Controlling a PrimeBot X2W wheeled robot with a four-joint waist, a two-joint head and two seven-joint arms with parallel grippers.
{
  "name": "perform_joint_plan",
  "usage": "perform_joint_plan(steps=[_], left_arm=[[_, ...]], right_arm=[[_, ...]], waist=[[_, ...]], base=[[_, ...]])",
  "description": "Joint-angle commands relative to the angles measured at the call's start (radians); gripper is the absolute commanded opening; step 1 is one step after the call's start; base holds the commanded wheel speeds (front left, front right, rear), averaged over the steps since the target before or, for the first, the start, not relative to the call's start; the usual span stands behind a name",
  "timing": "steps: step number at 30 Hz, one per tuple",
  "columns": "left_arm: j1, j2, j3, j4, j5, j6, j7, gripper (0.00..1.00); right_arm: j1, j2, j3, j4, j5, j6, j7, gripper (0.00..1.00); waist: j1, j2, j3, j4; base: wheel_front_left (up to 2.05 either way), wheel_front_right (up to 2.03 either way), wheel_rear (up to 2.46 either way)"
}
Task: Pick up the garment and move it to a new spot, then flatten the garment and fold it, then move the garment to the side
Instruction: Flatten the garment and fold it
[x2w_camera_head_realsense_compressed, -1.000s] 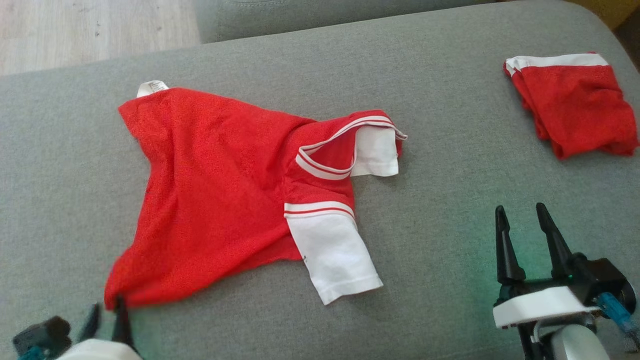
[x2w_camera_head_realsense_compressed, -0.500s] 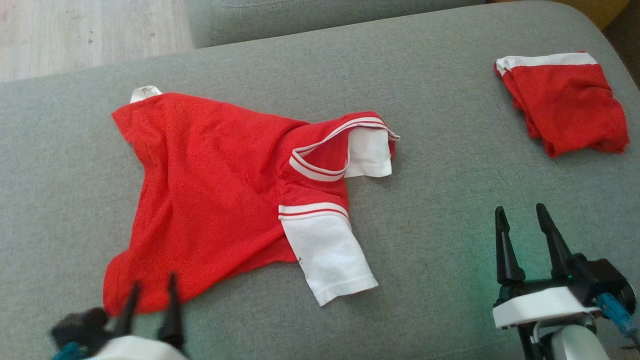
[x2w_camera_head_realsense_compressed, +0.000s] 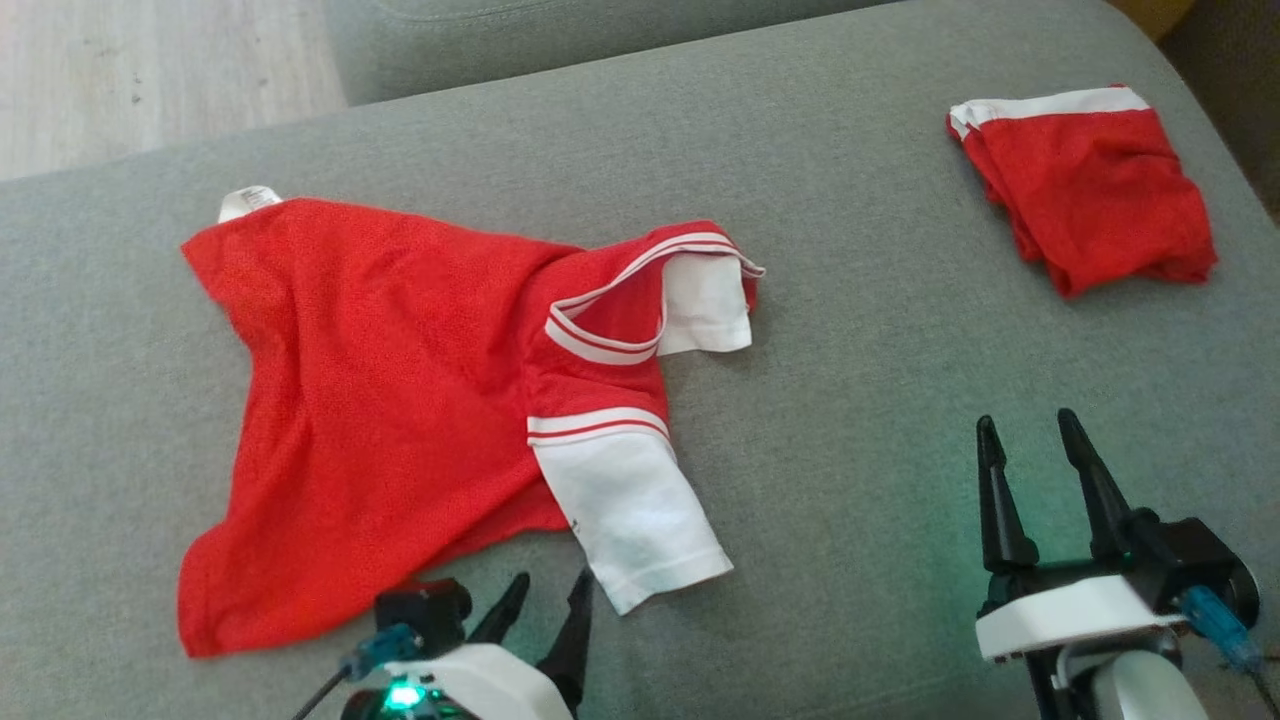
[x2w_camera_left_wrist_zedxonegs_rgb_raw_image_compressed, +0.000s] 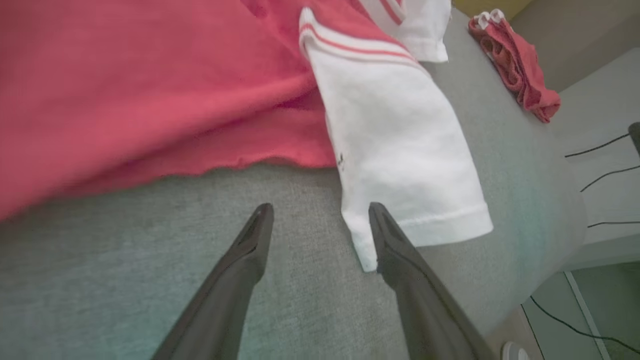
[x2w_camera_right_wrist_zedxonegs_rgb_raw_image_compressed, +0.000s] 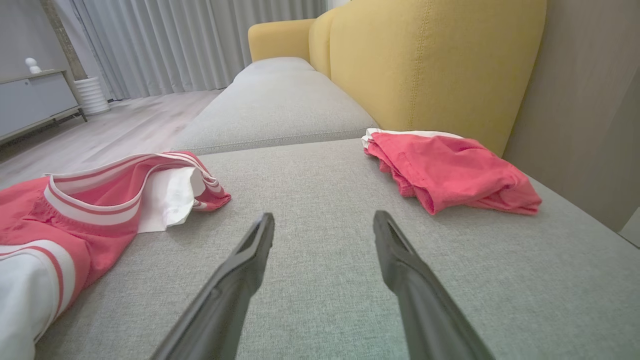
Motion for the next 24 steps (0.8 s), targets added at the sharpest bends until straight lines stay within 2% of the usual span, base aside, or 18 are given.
perform_joint_plan(steps=[1,19,20,21,22,24], left_arm=[[-0.041,-0.012,0.019,0.002,-0.014,-0.018,0.008,1.0],[-0.08,-0.107,-0.012,0.207,-0.05,-0.111,0.034,1.0],[-0.083,-0.112,-0.018,0.216,-0.049,-0.117,0.037,0.94],[-0.087,-0.118,-0.023,0.221,-0.048,-0.126,0.039,0.36],[-0.091,-0.124,-0.03,0.223,-0.046,-0.138,0.042,0.0],[-0.099,-0.13,-0.048,0.217,-0.041,-0.165,0.051,0.0]], right_arm=[[-0.02,-0.006,0.022,-0.028,-0.003,0.007,-0.004,1.0],[-0.026,-0.006,0.017,-0.03,-0.002,0.007,-0.004,1.0],[-0.026,-0.006,0.016,-0.029,-0.002,0.007,-0.004,1.0],[-0.027,-0.006,0.016,-0.029,-0.002,0.007,-0.004,1.0],[-0.027,-0.006,0.016,-0.029,-0.002,0.007,-0.004,1.0],[-0.026,-0.006,0.015,-0.028,-0.003,0.007,-0.004,1.0]], waist=[[0.0,0.0,0.004,-0.011],[0.0,0.0,0.021,-0.038],[0.0,0.0,0.022,-0.039],[0.0,0.0,0.022,-0.038],[0.0,0.0,0.021,-0.038],[0.0,0.0,0.018,-0.037]], base=[[0.0,0.0,0.0],[0.0,0.0,0.0],[0.0,0.0,0.0],[0.0,0.0,0.0],[0.0,0.0,0.0],[0.0,0.0,0.0]])
